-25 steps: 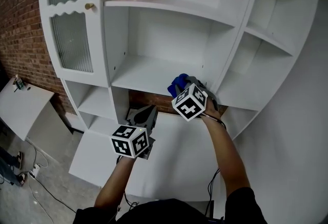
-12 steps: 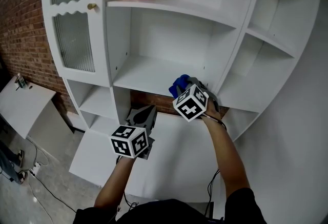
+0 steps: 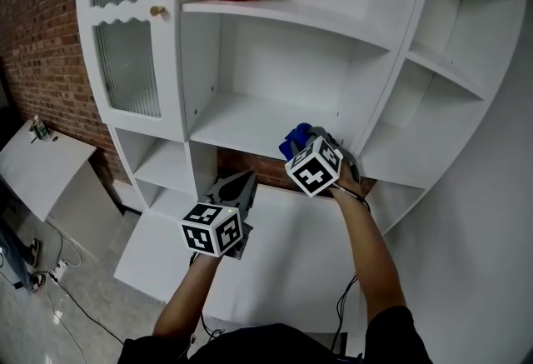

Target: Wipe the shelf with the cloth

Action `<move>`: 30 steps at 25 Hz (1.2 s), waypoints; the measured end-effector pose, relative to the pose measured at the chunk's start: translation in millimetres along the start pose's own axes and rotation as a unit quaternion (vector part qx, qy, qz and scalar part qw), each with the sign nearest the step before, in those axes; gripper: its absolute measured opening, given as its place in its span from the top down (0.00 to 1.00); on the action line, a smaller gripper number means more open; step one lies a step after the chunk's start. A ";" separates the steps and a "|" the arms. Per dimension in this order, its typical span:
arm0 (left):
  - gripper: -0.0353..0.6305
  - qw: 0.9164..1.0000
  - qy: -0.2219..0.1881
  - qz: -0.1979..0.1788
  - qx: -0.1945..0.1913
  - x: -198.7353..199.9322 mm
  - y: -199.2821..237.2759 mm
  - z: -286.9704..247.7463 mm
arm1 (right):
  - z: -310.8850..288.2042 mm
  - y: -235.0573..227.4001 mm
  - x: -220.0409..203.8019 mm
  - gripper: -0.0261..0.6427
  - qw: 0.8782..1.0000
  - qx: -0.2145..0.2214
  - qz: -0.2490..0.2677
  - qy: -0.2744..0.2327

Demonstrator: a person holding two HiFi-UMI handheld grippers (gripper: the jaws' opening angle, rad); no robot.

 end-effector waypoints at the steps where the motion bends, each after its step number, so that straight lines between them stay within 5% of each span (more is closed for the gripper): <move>1: 0.92 1.000 0.000 0.000 0.002 0.0 0.6 0.5 | -1.0 -0.2 0.5 0.84 1.000 0.001 -0.002 -0.001; 30: 0.92 0.996 -0.015 -0.005 0.093 7.8 33.0 44.8 | -43.9 23.8 56.3 0.84 0.998 0.026 0.037 -0.040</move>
Point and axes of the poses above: the fingertips, and each gripper's own axes: z backward along the fingers, y to its left, x out of its top, the point moved 8 cm from there along z, backward along the fingers, and after that the axes turned 13 degrees about -x, right-handed, at the moved point
